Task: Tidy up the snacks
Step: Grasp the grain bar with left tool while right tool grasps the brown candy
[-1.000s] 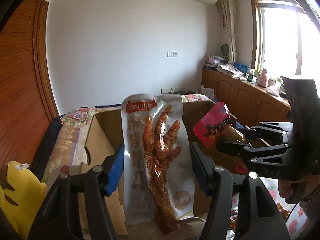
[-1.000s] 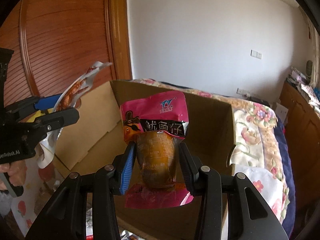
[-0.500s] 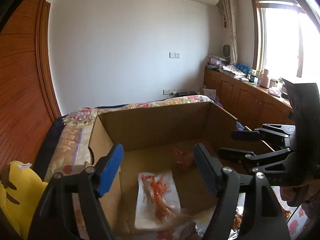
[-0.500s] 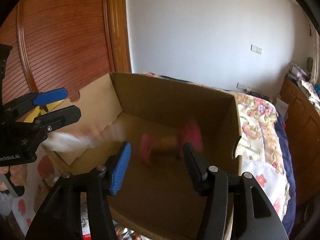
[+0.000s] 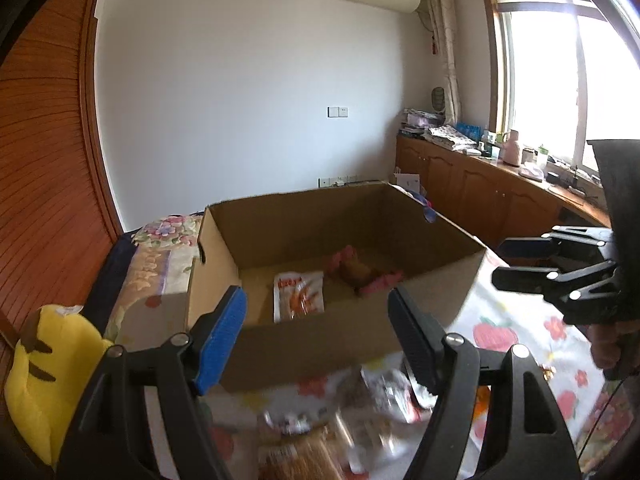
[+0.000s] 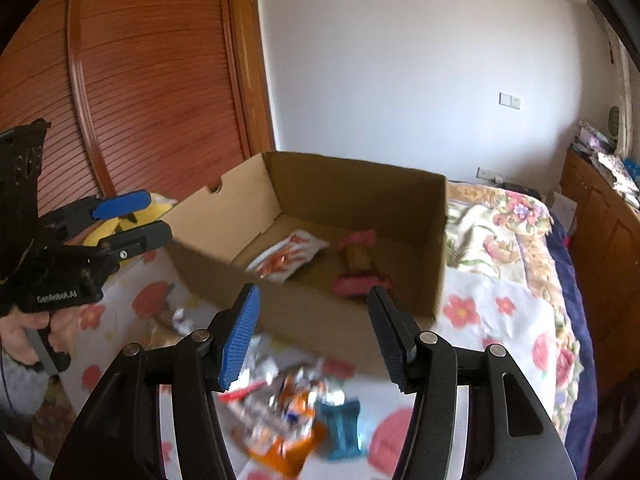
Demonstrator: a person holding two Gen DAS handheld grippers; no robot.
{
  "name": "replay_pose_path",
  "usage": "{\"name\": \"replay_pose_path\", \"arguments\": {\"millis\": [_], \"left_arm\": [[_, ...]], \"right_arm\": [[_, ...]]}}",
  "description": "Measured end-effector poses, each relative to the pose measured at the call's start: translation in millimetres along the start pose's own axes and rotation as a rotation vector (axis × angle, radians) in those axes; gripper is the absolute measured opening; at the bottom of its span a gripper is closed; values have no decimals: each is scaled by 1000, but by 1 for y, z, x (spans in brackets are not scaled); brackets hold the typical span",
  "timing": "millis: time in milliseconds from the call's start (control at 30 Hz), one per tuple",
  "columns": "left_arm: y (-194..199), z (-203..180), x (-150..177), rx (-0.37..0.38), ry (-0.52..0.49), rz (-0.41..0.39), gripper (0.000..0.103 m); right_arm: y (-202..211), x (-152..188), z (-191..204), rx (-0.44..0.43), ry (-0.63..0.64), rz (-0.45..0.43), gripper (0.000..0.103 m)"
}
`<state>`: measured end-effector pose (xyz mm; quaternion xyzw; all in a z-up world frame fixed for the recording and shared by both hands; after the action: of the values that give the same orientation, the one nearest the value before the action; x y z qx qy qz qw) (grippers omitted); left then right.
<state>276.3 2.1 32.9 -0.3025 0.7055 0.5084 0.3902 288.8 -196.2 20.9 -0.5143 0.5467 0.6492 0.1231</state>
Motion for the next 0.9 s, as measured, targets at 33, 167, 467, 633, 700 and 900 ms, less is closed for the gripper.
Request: {"name": "replay_pose_path", "arguments": {"millis": [33,167,467,633,700,900], "left_arm": [[3,0,3,-2,-1,1,74],[18,-2,28,-18,-8,13,74],[26,9,75,-59,36,68,74],[17,18,94,-79,67,113,74],[12,19,103,-91,72,133,74],[1,20,117,-107,88,172,74]], "right_arm": [[7,5,2,8,2,0,58],[32,32,7,44,-9,13,58],[47,98,-1,91,-77,99,58],[38,133,-7,105,-112,163,58],[34,143,-9,100,-130,186,57],[26,163,-13,76,-171,225,57]]}}
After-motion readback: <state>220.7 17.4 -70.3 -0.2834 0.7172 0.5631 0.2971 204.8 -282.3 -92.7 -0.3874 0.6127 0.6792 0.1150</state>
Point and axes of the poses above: each gripper's, at about its wrist camera, not at the fingertips, and y roughly against the way its jaws point, z to its left, x to its underside, the point moved 2 cm from there along -y, roughly the way its jaws point, and after that the axes turned 12 degrees about y, right-handed, at the moved point
